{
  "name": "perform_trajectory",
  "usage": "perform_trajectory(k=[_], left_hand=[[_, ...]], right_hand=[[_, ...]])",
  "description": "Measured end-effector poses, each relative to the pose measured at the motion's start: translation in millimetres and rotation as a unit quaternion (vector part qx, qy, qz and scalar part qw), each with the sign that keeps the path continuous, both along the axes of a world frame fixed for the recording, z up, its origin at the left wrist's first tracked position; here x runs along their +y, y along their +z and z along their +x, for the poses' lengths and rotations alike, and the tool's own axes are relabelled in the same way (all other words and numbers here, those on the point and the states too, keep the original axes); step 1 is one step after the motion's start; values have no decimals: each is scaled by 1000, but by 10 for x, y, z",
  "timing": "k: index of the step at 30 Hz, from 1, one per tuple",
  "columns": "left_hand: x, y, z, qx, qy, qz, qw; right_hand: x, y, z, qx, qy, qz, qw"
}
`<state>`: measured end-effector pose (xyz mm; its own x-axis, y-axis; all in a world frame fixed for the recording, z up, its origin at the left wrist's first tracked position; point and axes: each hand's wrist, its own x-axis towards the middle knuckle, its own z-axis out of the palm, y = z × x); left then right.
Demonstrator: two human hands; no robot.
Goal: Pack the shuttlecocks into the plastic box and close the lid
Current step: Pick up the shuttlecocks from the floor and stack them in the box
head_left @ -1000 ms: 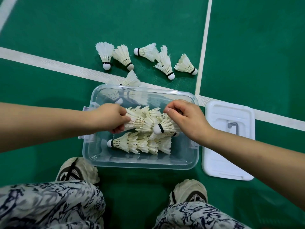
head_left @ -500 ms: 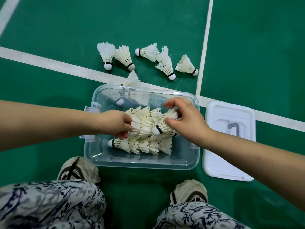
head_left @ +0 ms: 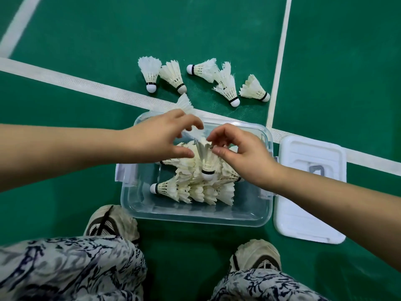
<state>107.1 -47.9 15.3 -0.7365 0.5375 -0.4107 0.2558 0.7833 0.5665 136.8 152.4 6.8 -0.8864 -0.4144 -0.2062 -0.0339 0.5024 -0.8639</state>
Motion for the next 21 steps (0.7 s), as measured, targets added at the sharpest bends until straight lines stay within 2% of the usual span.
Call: perform_trajectory(k=[4, 8, 13, 21], left_hand=[[-87, -125, 72, 55, -75, 6, 996], [-204, -112, 81, 142, -115, 55, 982], [-276, 5, 172, 223, -110, 39, 968], [-302, 69, 252, 209, -51, 13, 976]], right_hand=[[-95, 17, 3, -6, 27, -29, 999], [-158, 9, 3, 8, 37, 3, 999], [-173, -1, -49, 29, -26, 10, 999], [-148, -3, 13, -6, -32, 30, 999]])
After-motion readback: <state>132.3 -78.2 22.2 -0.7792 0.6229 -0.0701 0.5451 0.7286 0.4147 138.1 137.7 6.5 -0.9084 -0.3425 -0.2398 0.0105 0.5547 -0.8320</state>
